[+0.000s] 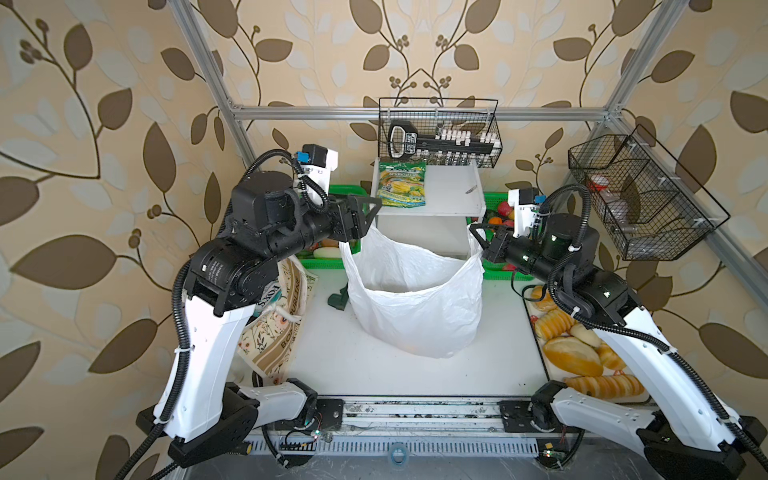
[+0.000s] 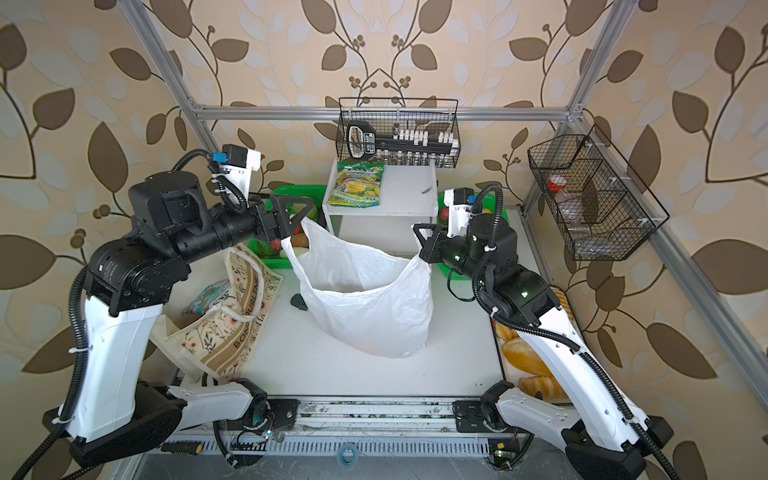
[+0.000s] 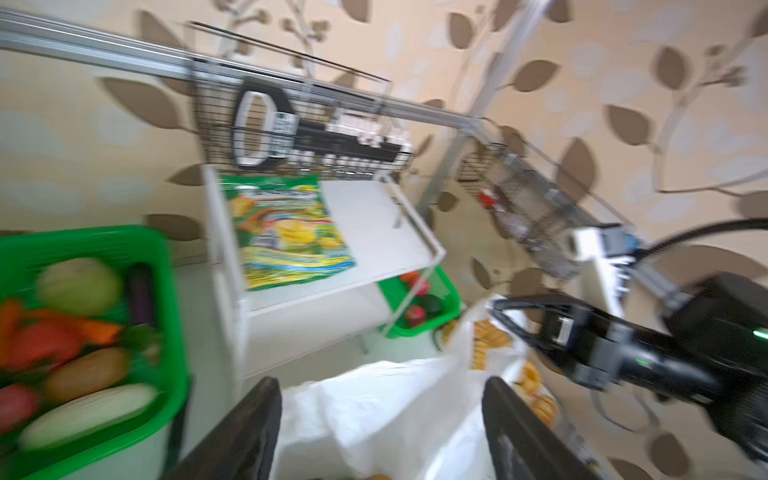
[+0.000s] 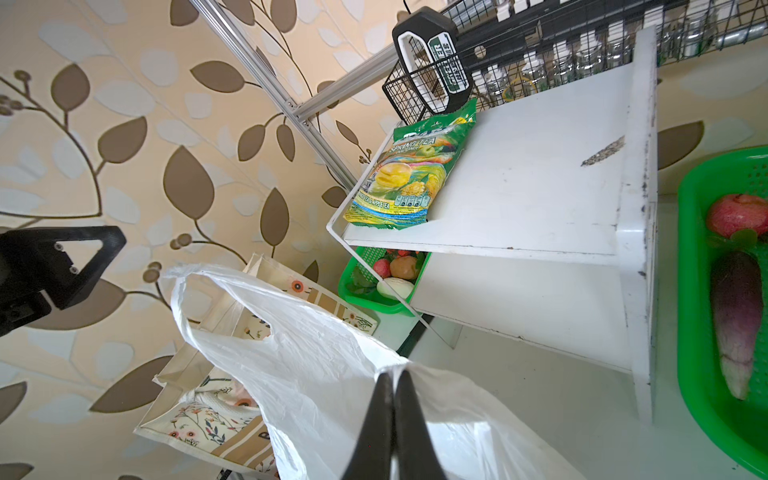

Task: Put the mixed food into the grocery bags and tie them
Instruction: 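Carry the left gripper's handle across the bag to the right gripper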

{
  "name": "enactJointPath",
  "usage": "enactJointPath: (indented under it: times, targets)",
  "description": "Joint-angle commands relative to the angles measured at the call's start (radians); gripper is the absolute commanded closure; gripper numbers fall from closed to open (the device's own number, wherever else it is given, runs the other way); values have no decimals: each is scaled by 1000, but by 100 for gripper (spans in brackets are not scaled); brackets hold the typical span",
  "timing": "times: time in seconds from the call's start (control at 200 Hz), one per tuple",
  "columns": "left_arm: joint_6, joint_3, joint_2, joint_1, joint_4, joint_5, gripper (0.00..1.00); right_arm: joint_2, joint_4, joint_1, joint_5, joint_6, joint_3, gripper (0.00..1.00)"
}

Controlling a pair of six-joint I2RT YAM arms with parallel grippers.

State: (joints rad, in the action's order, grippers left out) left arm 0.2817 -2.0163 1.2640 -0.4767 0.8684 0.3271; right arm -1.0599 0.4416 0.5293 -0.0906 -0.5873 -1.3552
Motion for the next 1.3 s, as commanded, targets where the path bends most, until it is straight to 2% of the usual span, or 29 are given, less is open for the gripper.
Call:
enactJointPath:
  times: [0.0,0.08,0.165,0.425,0.665,0.88,1.12,1.215,1.295]
  targets:
    - [0,-18,73,-47,-120,357,24,25,-24,-7,-13,-17,24,100]
    - [-84,4,117,-118,-83,271,21,39,-37,-11,-11,-24,39,100]
    - [-127,88,139,-176,-138,224,18,49,-56,-15,-19,-36,55,100]
    - [-172,231,216,-247,-295,239,1,63,-73,-22,-41,-54,65,100]
    - [-247,295,277,-296,-383,243,1,71,-91,-25,-54,-67,70,100]
    - [-259,354,293,-296,-518,332,1,78,-98,-32,-75,-71,77,100]
    - [-266,318,343,-296,-546,348,1,91,-140,-45,-132,-92,95,100]
    - [-251,305,354,-296,-553,370,9,98,-141,-54,-133,-97,102,100]
    - [-218,305,356,-295,-568,371,21,104,-141,-64,-135,-101,109,100]
